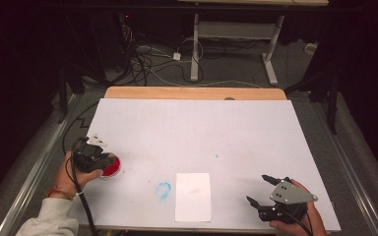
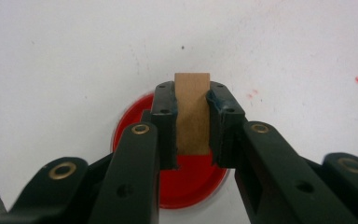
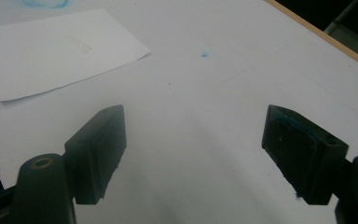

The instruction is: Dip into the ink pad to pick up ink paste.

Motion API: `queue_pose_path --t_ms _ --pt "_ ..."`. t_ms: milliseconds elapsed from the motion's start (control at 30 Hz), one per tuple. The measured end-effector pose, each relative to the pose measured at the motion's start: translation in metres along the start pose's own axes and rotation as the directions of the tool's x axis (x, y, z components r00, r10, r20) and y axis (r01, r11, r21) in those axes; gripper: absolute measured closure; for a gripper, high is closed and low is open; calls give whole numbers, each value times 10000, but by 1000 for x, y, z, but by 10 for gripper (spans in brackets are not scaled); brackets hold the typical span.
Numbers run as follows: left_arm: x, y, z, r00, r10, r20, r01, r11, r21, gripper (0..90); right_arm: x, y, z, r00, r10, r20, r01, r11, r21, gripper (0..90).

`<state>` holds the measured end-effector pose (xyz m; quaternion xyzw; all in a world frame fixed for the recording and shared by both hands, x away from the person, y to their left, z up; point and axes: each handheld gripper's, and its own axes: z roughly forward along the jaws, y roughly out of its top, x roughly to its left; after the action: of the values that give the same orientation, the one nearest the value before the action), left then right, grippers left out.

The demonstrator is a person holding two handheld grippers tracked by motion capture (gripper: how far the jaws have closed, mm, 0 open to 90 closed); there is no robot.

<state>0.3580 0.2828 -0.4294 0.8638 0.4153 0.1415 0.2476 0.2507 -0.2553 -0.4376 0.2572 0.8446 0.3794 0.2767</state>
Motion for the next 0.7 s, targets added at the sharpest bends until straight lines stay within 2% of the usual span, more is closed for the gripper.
queue_pose_path --t_ms 200,333,367,500,600,667,700 --pt "-11 4 -9 9997 211 -115 -219 9970 -745 737 -1 0 -1 10000 43 38 -43 10000 -42 224" --pt "-19 6 -17 9993 330 -167 -349 9911 -1287 737 -2 0 -1 10000 12 70 -11 10000 -91 223" --pt "-20 6 -18 9993 362 -65 -368 9896 -1388 737 -2 0 -1 10000 14 83 -13 9999 -107 222" --pt "-28 8 -23 9992 410 11 -401 9823 -1832 737 -2 1 -1 9999 47 94 -46 9999 -137 223" --pt "-34 9 -27 9987 509 86 -478 9746 -2186 737 -3 1 -2 9999 52 117 -49 9998 -180 222" --pt "-38 9 -29 9983 571 85 -531 9663 -2520 737 -3 1 -2 9999 51 118 -48 9997 -233 220" --pt "-40 10 -31 9978 650 146 -591 9650 -2556 737 -3 1 -2 9999 105 119 -102 9996 -250 219"
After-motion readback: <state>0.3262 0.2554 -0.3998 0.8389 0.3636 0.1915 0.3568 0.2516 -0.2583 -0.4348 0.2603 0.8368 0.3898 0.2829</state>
